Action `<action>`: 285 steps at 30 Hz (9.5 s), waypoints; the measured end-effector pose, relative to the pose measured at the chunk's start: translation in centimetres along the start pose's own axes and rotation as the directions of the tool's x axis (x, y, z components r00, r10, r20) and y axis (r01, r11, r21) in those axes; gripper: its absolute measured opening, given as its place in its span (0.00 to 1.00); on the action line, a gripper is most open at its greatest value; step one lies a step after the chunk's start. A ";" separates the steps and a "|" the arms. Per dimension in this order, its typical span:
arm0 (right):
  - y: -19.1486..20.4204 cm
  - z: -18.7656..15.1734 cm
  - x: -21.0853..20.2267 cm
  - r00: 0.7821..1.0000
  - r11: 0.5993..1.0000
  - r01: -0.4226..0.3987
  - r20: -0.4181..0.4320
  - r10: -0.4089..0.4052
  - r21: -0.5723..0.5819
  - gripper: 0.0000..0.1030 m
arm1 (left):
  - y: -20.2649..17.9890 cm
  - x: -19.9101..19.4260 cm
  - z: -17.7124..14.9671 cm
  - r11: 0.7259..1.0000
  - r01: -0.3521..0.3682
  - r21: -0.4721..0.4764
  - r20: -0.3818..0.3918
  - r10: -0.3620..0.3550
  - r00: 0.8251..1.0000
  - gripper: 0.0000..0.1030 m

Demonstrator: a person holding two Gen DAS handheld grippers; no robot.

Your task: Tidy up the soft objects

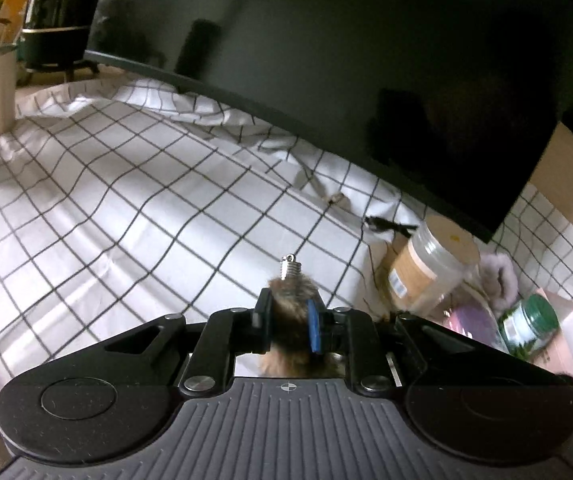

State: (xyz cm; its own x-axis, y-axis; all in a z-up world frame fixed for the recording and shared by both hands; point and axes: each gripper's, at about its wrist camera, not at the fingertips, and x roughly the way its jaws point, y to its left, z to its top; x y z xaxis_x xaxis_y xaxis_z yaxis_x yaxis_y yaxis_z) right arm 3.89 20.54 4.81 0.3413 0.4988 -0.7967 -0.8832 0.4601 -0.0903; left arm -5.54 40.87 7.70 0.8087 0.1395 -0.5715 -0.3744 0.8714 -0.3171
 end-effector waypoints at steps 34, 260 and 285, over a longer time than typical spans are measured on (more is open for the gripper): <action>-17.2 -12.0 -34.3 0.753 0.722 0.365 0.270 -0.600 0.588 0.18 | -34.9 -6.3 5.6 0.651 0.639 0.410 -0.142 -0.646 0.750 0.20; -24.3 -14.7 -19.6 0.874 0.657 0.268 0.110 -0.474 0.704 0.55 | -11.7 -3.4 -3.1 0.991 0.046 0.123 -0.032 -0.043 0.999 0.32; -11.4 5.4 -19.5 0.877 0.667 -0.005 0.324 -0.354 0.745 0.55 | 1.3 -8.6 16.6 0.937 -0.073 0.343 0.290 -0.032 0.957 0.32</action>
State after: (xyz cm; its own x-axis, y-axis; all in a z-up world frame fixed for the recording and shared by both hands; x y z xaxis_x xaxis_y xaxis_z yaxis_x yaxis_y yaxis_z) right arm 9.05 9.51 24.57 0.7165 0.5123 -0.4735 -0.3515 0.8514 0.3893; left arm -5.43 48.60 24.73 0.9169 0.2422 -0.3171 -0.2540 0.9672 0.0041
